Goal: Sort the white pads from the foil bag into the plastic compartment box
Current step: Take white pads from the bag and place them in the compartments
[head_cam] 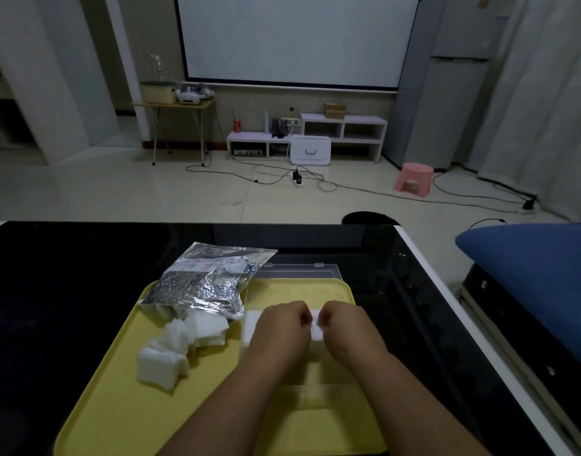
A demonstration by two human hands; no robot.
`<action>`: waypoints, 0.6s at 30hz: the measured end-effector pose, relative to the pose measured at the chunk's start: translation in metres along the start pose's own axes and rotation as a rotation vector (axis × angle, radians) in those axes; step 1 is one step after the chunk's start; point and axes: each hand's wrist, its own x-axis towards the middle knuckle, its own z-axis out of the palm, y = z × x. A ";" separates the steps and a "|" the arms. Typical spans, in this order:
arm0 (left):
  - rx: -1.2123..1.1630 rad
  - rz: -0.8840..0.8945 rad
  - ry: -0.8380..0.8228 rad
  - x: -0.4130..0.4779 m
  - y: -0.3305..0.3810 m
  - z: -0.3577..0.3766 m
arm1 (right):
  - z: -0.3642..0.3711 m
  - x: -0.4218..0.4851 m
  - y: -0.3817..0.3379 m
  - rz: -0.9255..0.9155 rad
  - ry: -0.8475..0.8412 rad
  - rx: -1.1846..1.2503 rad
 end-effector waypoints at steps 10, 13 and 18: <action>0.163 0.047 -0.054 0.001 -0.006 0.002 | -0.001 0.007 -0.008 0.045 -0.093 -0.113; 0.123 0.083 -0.060 0.001 -0.007 -0.001 | -0.007 0.008 -0.009 0.045 -0.194 -0.083; 0.135 0.144 -0.019 -0.001 -0.009 -0.002 | -0.005 -0.002 -0.004 -0.010 -0.004 -0.001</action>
